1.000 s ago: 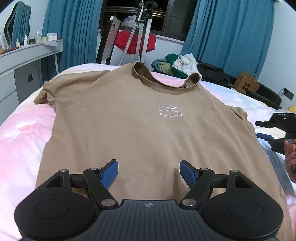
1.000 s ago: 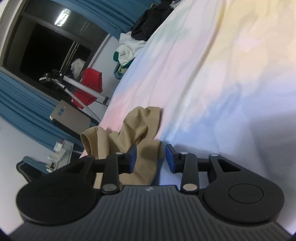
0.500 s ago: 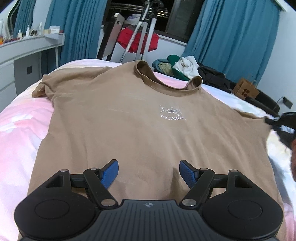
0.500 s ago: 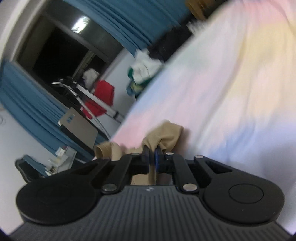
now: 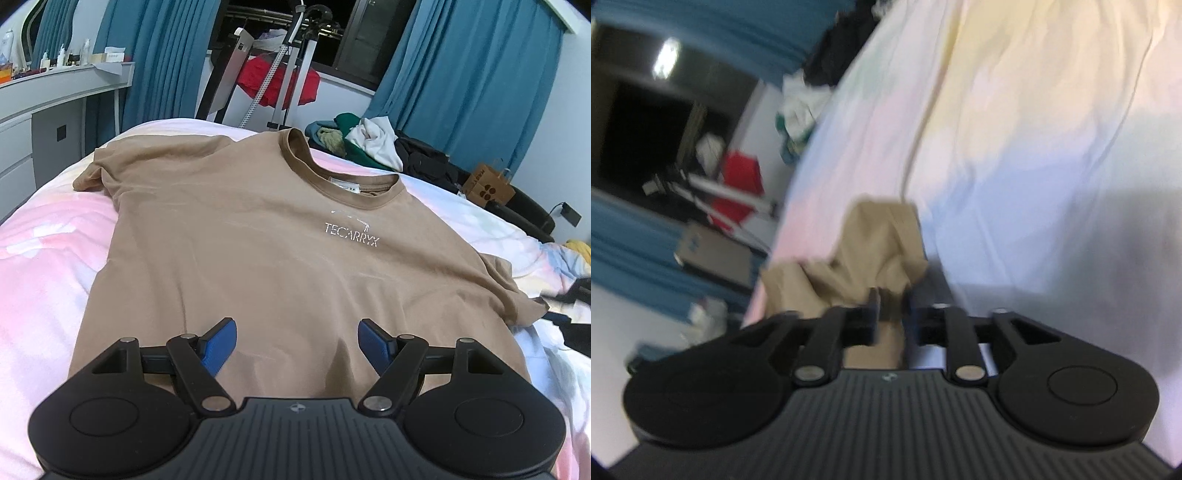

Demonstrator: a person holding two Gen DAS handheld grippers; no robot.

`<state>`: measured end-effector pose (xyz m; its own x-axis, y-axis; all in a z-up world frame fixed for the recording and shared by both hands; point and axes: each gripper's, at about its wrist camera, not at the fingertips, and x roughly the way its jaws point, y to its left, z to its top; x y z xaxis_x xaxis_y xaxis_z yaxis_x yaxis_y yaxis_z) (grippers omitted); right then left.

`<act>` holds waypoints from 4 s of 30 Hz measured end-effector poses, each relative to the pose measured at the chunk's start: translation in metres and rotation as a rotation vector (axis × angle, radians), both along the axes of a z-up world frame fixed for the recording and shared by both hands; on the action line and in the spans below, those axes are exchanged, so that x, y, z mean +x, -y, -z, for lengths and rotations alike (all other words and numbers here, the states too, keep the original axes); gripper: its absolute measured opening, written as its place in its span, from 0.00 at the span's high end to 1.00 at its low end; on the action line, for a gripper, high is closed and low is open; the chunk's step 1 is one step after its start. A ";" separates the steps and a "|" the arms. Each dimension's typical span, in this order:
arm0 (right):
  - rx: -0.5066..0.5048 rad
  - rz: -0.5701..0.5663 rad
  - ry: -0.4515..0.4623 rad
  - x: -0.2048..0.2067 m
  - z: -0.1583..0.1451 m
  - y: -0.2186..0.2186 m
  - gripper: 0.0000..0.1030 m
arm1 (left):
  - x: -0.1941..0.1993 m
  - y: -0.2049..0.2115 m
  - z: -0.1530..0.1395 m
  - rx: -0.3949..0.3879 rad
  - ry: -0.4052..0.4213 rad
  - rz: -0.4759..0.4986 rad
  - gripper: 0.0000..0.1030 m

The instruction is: Fold clothes

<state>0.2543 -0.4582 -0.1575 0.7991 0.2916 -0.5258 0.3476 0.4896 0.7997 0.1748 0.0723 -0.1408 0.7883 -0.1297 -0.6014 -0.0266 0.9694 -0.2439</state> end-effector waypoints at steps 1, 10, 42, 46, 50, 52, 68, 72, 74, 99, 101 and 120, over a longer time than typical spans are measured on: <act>-0.002 0.016 0.030 0.001 -0.001 0.002 0.46 | 0.000 0.000 0.000 0.001 -0.001 -0.002 0.28; -0.189 -0.103 0.036 0.080 0.025 -0.002 0.41 | 0.008 0.003 0.007 0.034 -0.008 0.002 0.28; -0.062 -0.119 -0.011 0.043 0.033 -0.009 0.39 | -0.007 -0.012 -0.013 -0.048 0.041 -0.035 0.28; -0.154 -0.096 -0.027 0.046 0.036 -0.026 0.73 | -0.006 -0.017 -0.013 -0.075 0.030 -0.053 0.28; -0.137 -0.072 0.009 0.052 0.045 -0.026 0.77 | 0.000 -0.016 -0.009 -0.088 0.021 -0.057 0.28; -0.141 -0.075 0.039 0.058 0.047 -0.027 0.75 | 0.003 -0.015 -0.007 -0.094 0.015 -0.054 0.28; -0.178 -0.029 0.048 0.053 0.022 -0.030 0.95 | 0.006 -0.011 -0.006 -0.103 0.015 -0.048 0.28; -0.179 0.021 0.008 0.026 0.006 -0.027 0.95 | 0.002 -0.010 -0.010 -0.095 0.023 -0.041 0.28; -0.148 0.030 -0.023 0.012 0.005 -0.026 0.95 | -0.002 -0.011 -0.012 -0.100 0.027 -0.039 0.28; -0.232 0.114 0.254 0.094 0.049 -0.033 0.47 | 0.016 -0.026 -0.004 -0.160 0.008 -0.069 0.28; -0.337 0.103 0.231 0.108 0.043 -0.041 0.74 | 0.020 -0.026 -0.001 -0.159 0.002 -0.065 0.28; -1.211 0.083 0.300 0.093 -0.094 -0.217 0.93 | -0.010 -0.062 -0.052 -0.089 0.102 -0.106 0.28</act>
<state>0.3474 -0.2414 -0.0632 0.9265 -0.3088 -0.2148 0.2948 0.9508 -0.0954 0.1653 0.1345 -0.0892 0.8565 -0.0917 -0.5079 -0.0983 0.9370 -0.3351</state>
